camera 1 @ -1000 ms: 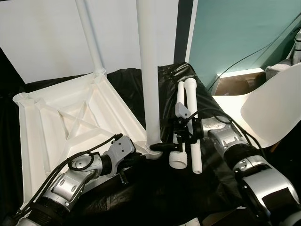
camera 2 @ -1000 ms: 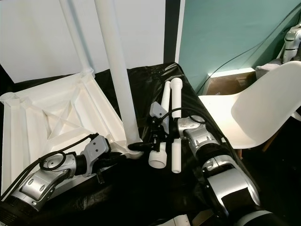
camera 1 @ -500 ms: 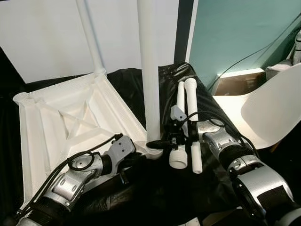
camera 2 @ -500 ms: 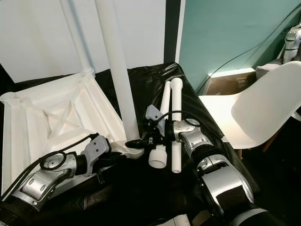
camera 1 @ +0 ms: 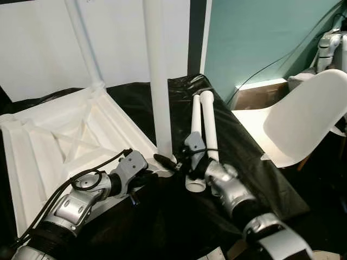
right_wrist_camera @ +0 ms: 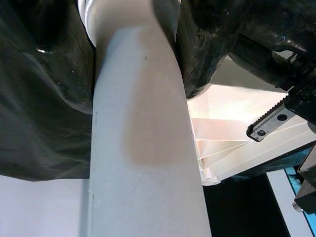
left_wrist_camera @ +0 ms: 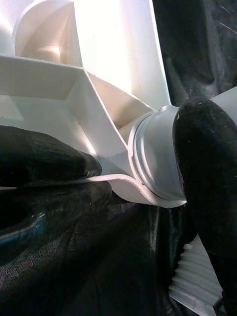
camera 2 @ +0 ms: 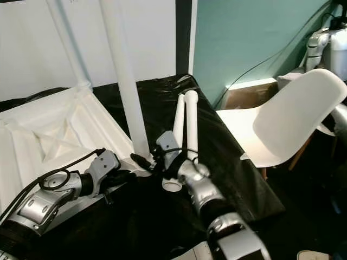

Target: Building children table

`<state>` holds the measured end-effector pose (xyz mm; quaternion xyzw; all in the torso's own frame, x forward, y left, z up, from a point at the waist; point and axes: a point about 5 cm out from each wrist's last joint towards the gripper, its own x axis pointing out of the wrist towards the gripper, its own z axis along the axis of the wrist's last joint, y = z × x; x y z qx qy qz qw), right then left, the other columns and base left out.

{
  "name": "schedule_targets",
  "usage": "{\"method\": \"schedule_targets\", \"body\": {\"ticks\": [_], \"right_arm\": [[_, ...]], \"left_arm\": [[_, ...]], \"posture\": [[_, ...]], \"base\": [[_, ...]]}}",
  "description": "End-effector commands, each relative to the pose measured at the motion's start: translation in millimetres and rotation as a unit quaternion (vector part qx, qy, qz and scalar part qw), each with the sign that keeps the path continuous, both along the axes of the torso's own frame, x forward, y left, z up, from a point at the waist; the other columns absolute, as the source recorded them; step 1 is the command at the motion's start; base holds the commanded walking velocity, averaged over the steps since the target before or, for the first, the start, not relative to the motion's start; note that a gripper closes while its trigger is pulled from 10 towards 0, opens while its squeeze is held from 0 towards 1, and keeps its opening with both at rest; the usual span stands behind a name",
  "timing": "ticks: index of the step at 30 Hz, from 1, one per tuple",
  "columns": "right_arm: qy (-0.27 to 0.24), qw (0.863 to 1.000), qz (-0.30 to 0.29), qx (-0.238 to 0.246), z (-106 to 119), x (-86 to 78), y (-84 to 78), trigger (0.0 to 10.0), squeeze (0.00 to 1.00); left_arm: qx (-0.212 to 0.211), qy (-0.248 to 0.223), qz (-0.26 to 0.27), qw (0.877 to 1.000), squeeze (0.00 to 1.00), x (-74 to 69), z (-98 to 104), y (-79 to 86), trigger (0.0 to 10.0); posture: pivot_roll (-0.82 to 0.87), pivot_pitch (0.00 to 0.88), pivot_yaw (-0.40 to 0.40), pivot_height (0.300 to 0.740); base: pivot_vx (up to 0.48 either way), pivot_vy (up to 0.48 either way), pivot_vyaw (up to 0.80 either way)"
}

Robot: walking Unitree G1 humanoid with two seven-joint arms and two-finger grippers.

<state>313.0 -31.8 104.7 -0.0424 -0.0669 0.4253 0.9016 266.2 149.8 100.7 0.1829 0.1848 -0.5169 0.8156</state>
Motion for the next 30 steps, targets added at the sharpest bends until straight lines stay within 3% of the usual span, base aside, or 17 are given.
{"method": "schedule_targets", "body": {"ticks": [1,4,5,6,7,8,9,11,12,13,14,16,19,27,29,30], "right_arm": [[-0.014,0.999,-0.034,-0.009,6.8,6.7,-0.4,0.0,0.0],[-0.016,0.999,-0.034,-0.012,8.0,7.7,-1.4,0.0,0.0],[-0.016,0.999,-0.029,-0.017,8.5,8.2,-2.7,4.2,0.0],[-0.016,0.999,-0.029,-0.017,8.5,8.2,-2.7,4.2,0.0],[-0.014,0.999,-0.022,-0.022,8.9,7.3,-4.0,10.0,0.0],[-0.014,0.999,-0.022,-0.022,8.9,7.3,-4.0,10.0,0.0],[-0.001,0.999,0.03,-0.03,9.7,4.4,-8.0,10.0,1.0],[0.003,0.998,0.05,-0.034,9.9,3.2,-9.3,10.0,1.0],[0.001,0.997,0.064,-0.04,11.8,3.5,-13.1,10.0,0.89],[0.001,0.997,0.064,-0.04,11.8,3.5,-13.1,10.0,0.89],[-0.003,0.996,0.074,-0.046,13.3,4.1,-16.6,10.0,0.0],[-0.01,0.995,0.089,-0.053,15.6,4.8,-20.7,10.0,0.0],[-0.021,0.98,0.174,-0.089,25.1,8.6,-37.3,10.0,0.0],[-0.008,0.952,0.257,-0.165,37.6,15.6,-55.1,9.8,0.0],[-0.012,0.946,0.265,-0.187,42.4,18.9,-62.1,3.9,0.0],[-0.015,0.944,0.265,-0.194,43.8,20.2,-64.4,3.9,0.0]], "left_arm": [[-0.012,0.082,-0.113,0.99,0.0,-30.9,-22.9,-25.8,10.0],[-0.012,0.081,-0.113,0.99,0.0,-31.0,-22.8,-25.8,10.0],[-0.013,0.081,-0.112,0.99,0.0,-31.5,-23.0,-25.6,10.0],[-0.013,0.081,-0.112,0.99,0.0,-31.5,-23.0,-25.6,10.0],[-0.013,0.082,-0.111,0.99,0.0,-32.2,-23.7,-25.6,10.0],[-0.013,0.082,-0.111,0.99,0.0,-32.2,-23.7,-25.6,10.0],[-0.015,0.085,-0.11,0.99,0.0,-33.7,-25.0,-25.5,10.0],[-0.015,0.085,-0.11,0.99,0.0,-33.9,-25.4,-25.4,10.0],[-0.015,0.086,-0.11,0.99,0.0,-33.7,-25.6,-25.1,10.0],[-0.015,0.086,-0.11,0.99,0.0,-33.7,-25.6,-25.1,10.0],[-0.014,0.087,-0.111,0.99,0.0,-33.3,-25.7,-24.7,10.0],[-0.013,0.087,-0.111,0.99,0.0,-32.9,-25.7,-24.3,10.0],[-0.012,0.084,-0.114,0.99,0.0,-29.7,-23.9,-24.5,10.0],[-0.012,0.08,-0.114,0.99,0.0,-29.2,-22.2,-25.4,10.0],[-0.011,0.08,-0.112,0.99,0.0,-29.9,-22.1,-24.1,10.0],[-0.011,0.08,-0.111,0.991,0.0,-30.2,-22.2,-23.5,10.0]], "posture": [[0.04,0.0,0.004,0.74],[0.04,0.0,0.0,0.74],[0.04,0.0,0.0,0.74],[0.04,0.0,0.0,0.74],[0.04,0.0,-0.003,0.74],[0.04,0.0,-0.003,0.74],[0.04,0.0,-0.001,0.74],[0.03,0.0,0.002,0.74],[0.03,0.0,0.002,0.74],[0.03,0.0,0.002,0.74],[0.03,0.0,0.006,0.74],[0.02,0.0,0.007,0.74],[0.02,0.0,0.012,0.74],[0.03,0.0,0.011,0.74],[0.04,0.0,0.01,0.74],[0.04,0.0,0.01,0.74]], "base": [[0.0,0.0,0.0],[0.0,0.0,0.0],[0.0,0.0,0.0],[0.0,0.0,0.0],[0.0,0.0,0.0],[0.0,0.0,0.0],[0.0,0.0,0.0],[0.0,0.0,0.0],[0.0,0.0,0.0],[0.0,0.0,0.0],[0.0,0.0,0.0],[0.0,0.0,0.0],[0.0,0.0,0.0],[0.0,0.0,0.0],[0.0,0.0,0.0],[0.0,0.0,0.0]]}}
